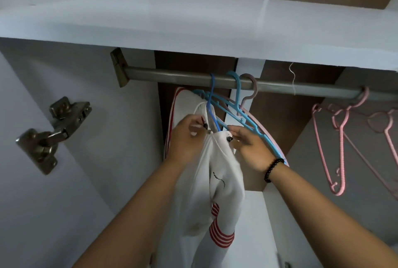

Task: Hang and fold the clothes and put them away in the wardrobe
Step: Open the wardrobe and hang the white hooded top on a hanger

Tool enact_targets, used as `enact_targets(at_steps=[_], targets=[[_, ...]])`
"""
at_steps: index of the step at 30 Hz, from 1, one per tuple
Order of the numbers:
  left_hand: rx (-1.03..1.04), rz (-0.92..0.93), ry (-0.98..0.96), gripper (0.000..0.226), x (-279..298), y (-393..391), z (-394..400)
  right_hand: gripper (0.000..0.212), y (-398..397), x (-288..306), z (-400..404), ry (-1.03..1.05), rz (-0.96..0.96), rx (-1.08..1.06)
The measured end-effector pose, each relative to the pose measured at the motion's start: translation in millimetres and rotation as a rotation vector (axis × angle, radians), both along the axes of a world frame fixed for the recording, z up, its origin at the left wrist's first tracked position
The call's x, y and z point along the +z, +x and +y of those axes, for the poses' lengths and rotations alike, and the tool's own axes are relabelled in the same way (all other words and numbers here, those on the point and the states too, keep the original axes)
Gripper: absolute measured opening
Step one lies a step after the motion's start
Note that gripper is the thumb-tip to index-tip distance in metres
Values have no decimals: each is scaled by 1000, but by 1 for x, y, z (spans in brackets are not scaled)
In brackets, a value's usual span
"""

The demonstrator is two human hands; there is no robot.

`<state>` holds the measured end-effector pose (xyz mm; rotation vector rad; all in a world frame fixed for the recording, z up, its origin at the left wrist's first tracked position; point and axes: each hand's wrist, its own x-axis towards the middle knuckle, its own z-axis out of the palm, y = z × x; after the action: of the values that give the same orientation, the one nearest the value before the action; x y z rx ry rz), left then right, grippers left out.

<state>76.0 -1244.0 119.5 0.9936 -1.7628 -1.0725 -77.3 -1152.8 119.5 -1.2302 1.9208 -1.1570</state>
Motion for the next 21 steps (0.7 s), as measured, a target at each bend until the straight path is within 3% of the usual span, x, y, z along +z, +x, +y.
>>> enact_targets(at_steps=[2, 4, 8, 13, 17, 21], targets=[[-44, 22, 26, 21, 23, -12, -10, 25, -5, -2, 0, 51, -218, 99], [-76, -28, 83, 20, 33, -24, -23, 17, -11, -8, 2, 139, -232, 160], [-77, -117, 167, 19, 43, -38, -47, 32, -23, -13, 7, 163, 96, 91], [-125, -231, 76, 1, 56, -55, -56, 12, -36, 16, 6, -46, 690, -5], [-102, -279, -37, 5, 58, -65, -52, 27, -29, 34, 4, -297, 1033, -58], [-226, -337, -107, 5, 55, -74, -45, 13, 6, 13, -1, -514, 1262, 159]])
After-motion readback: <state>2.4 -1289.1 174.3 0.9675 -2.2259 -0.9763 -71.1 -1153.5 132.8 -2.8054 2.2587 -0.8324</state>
